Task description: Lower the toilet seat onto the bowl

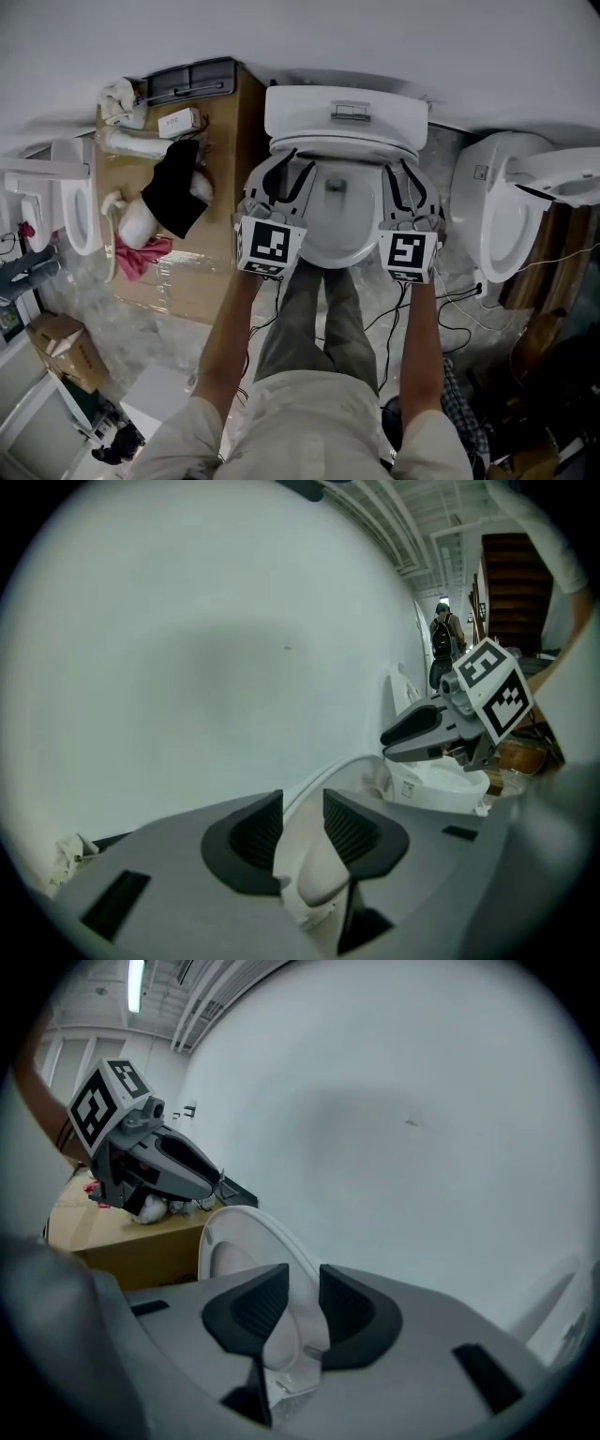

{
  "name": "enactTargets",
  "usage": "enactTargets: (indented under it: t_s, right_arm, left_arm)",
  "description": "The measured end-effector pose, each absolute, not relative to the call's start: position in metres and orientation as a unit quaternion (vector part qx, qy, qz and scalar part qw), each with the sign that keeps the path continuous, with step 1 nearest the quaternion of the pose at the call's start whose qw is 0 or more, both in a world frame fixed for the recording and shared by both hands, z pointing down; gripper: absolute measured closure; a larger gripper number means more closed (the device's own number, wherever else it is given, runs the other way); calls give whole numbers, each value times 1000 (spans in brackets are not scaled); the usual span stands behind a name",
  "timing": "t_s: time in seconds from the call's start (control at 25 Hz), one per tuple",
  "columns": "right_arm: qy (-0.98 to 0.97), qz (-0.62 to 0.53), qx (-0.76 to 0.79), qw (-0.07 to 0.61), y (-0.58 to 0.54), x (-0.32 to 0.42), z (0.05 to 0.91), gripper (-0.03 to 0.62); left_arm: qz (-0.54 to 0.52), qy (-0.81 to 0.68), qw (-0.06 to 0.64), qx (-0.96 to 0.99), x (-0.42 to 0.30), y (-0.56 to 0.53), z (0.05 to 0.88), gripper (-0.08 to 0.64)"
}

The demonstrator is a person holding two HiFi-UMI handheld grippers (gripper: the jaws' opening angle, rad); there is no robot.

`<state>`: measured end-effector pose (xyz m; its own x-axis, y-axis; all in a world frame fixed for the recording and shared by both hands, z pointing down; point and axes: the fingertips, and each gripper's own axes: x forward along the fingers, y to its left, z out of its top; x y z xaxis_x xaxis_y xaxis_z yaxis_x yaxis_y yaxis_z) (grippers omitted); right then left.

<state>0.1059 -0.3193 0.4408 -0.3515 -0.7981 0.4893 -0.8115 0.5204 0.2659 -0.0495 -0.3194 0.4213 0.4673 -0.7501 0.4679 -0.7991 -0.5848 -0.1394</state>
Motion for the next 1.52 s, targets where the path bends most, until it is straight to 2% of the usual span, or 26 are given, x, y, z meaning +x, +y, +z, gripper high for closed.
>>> enactTargets:
  t_s: [0.64,1.0,1.2,1.52]
  right_arm:
    - [-816,-36,465,341,-342,99,467,442]
    - [-815,-50,466,342,-331,100,465,462]
    - [-814,-53,472,334,-322,105,460,515]
    - [-825,-59,456,329,-297,104,461,517]
  left_arm:
    - [266,-458,42,847,-58,-332,435,394]
    - [283,-456,34,843,-57,-326,443,394]
    - [293,-455,31,840,-57,-323,448,394]
    - [305,-444,34,842,-53,-306,453,396]
